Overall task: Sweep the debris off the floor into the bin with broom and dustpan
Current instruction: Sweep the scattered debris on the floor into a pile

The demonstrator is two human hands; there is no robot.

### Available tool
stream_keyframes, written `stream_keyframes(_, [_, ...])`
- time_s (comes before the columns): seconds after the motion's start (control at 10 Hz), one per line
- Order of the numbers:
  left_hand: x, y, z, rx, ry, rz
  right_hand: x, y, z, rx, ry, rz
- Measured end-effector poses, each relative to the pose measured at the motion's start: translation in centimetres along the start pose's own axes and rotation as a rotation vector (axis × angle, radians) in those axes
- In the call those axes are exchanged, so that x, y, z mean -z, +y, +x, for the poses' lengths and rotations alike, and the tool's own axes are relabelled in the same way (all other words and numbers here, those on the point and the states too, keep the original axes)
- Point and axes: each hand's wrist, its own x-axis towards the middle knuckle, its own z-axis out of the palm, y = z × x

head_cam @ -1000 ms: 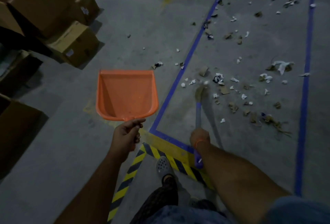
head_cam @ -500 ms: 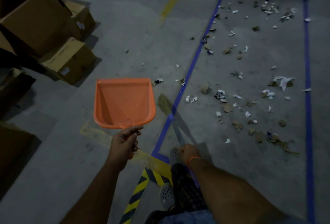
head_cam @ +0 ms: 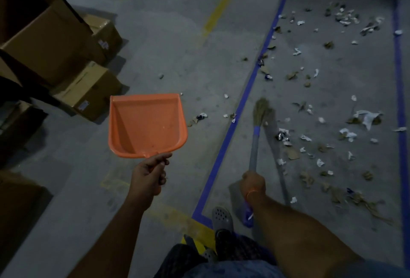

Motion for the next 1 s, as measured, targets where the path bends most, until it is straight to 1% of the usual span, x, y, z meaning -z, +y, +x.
stream_keyframes(0.1, [-0.2,0.6,1.9,0.005,0.021,0.017,-1.0,-2.5,0.5,0.047,-0.068,0.039])
stream_keyframes(0.2, [0.1,1.1,3.3,0.016,0.033,0.031,-2.4,-5.5,0.1,0.125,-0.130,0.007])
stream_keyframes(0.4, [2.2,1.6,5.9,0.063,0.027,0.043,-6.2,-11.9,0.6,0.299,-0.328,-0.047])
stream_keyframes(0.5, [3.6,1.9,7.8,0.069,0.034,0.046,-6.4,-14.3,1.1,0.303,-0.368,-0.123])
stream_keyframes(0.6, [4.7,2.1,9.7,0.064,0.023,0.039,-6.7,-14.7,3.4,0.312,-0.316,-0.220])
stream_keyframes(0.7, [5.0,2.6,11.6,0.073,0.001,0.027,-3.6,-14.1,5.4,0.321,-0.224,-0.322])
stream_keyframes(0.8, [4.4,3.1,13.1,0.060,-0.026,0.013,-0.5,-13.3,8.3,0.231,-0.142,-0.382])
stream_keyframes(0.9, [3.8,3.2,14.2,0.067,-0.042,0.015,2.7,-13.1,10.2,0.031,0.035,-0.310])
stream_keyframes(1.0, [3.3,3.2,15.2,0.081,-0.044,0.038,3.6,-13.4,10.1,-0.038,0.069,-0.254])
